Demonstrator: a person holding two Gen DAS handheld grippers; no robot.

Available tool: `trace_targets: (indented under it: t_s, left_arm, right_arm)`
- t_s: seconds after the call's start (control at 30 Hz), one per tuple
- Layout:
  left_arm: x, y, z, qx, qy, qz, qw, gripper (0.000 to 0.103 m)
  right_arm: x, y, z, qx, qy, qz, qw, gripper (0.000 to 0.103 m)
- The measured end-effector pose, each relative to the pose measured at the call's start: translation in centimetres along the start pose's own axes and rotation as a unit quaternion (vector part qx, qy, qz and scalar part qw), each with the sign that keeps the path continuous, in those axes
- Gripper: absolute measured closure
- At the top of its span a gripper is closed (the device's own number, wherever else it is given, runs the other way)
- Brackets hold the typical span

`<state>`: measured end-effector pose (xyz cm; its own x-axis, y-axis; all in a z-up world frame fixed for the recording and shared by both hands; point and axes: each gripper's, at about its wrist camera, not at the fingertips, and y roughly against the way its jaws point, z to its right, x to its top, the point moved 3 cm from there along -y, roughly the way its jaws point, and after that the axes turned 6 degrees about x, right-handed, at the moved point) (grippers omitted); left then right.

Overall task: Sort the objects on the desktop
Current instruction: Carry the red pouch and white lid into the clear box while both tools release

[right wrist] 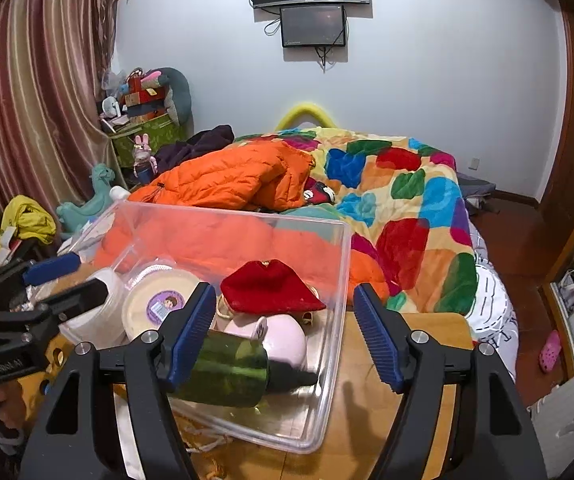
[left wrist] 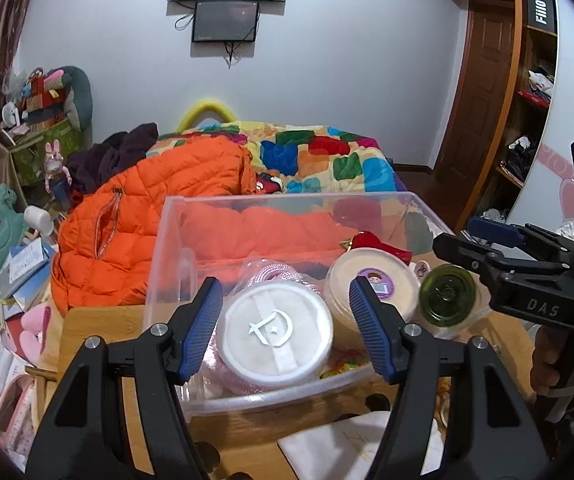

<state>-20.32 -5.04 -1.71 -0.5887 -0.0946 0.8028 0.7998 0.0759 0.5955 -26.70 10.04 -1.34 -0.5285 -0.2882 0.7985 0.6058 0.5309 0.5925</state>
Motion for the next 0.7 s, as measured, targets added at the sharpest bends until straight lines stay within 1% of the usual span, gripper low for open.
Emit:
trace_targets:
  t_s: [0.1,0.17,0.23,0.3,0.4,0.53,0.63,0.7]
  left_arm:
    - [0.2,0.9,0.2,-0.001,-0.001,0.005,1.0,0.038]
    - [0.1,1.4,0.3,-0.003,0.001,0.006,1.0,0.036]
    - [0.0,1.9,0.4,-0.003,0.001,0.003,1.0,0.035]
    - [-0.2,2.4,0.5,-0.002,0.0,0.004,1.0,0.034]
    - [-0.6,3.2,0.8,-0.004,-0.003,0.001,1.0,0.03]
    - [-1.3,4.1,1.4,0.004,-0.014,-0.003,0.9999,0.028]
    - [-1.8,4.7,1.7,0.007,-0.018,-0.007,0.9998,0.023]
    - [-2.3,5.0,2.0,0.006,-0.021,-0.011,0.9997,0.021]
  right_arm:
    - [-0.1,0.6,-0.1,-0.009,0.005,0.004,1.0,0.035]
    - [-0.2,1.1,-0.3,-0.004,0.004,0.006,1.0,0.035]
    - [-0.4,1.6,-0.4,0.001,0.005,0.005,1.0,0.034]
    - [-0.7,2.3,-0.7,-0.002,0.012,0.008,1.0,0.03]
    - [-1.2,3.2,-1.2,-0.006,0.023,0.011,1.0,0.029]
    - [-1.9,4.1,-1.7,-0.01,0.034,0.012,0.999,0.029]
    - [-2.5,4.9,-1.9,-0.018,0.044,0.011,0.999,0.029]
    - [-2.9,5.3,-1.9,-0.022,0.05,0.008,0.998,0.029]
